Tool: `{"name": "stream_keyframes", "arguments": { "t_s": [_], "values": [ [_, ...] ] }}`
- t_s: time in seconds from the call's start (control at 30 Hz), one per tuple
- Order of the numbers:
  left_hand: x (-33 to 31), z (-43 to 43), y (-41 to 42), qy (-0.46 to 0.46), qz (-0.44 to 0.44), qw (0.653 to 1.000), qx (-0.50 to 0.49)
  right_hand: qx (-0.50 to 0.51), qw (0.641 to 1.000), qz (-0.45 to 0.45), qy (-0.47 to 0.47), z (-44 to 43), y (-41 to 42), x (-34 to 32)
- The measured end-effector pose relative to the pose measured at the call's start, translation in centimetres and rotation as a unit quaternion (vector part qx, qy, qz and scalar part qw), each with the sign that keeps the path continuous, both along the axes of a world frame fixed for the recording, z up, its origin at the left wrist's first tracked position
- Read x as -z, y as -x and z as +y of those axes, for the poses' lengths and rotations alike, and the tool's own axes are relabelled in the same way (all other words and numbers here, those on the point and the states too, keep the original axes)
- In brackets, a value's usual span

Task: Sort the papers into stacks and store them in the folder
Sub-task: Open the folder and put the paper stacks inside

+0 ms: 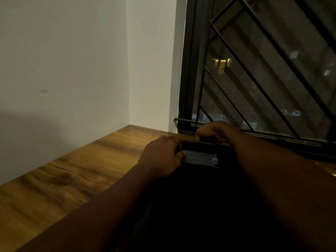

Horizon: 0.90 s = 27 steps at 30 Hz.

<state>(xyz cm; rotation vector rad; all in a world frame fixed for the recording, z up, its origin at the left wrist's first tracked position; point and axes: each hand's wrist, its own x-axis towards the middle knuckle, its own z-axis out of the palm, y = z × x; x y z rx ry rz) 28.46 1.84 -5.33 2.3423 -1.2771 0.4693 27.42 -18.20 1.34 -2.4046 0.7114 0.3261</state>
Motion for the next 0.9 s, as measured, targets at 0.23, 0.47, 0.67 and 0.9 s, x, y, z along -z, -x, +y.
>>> {"name": "stream_keyframes", "arguments": {
  "t_s": [0.23,0.47,0.67,0.9],
  "values": [
    [0.2,-0.1,0.0,0.003,-0.027,1.000,0.001,0.019,1.000,0.008,-0.014,-2.6,1.7,0.2],
    [0.4,-0.3,-0.2,0.004,-0.028,1.000,0.010,0.070,0.995,-0.052,-0.038,-5.3,4.3,1.4],
    [0.3,-0.3,-0.2,-0.001,-0.027,1.000,0.009,0.114,0.988,-0.094,-0.046,-6.5,6.7,2.4],
    [0.2,-0.5,0.0,-0.003,-0.034,0.999,-0.006,0.167,0.971,-0.146,-0.094,-7.1,10.1,3.3]
  ]
}}
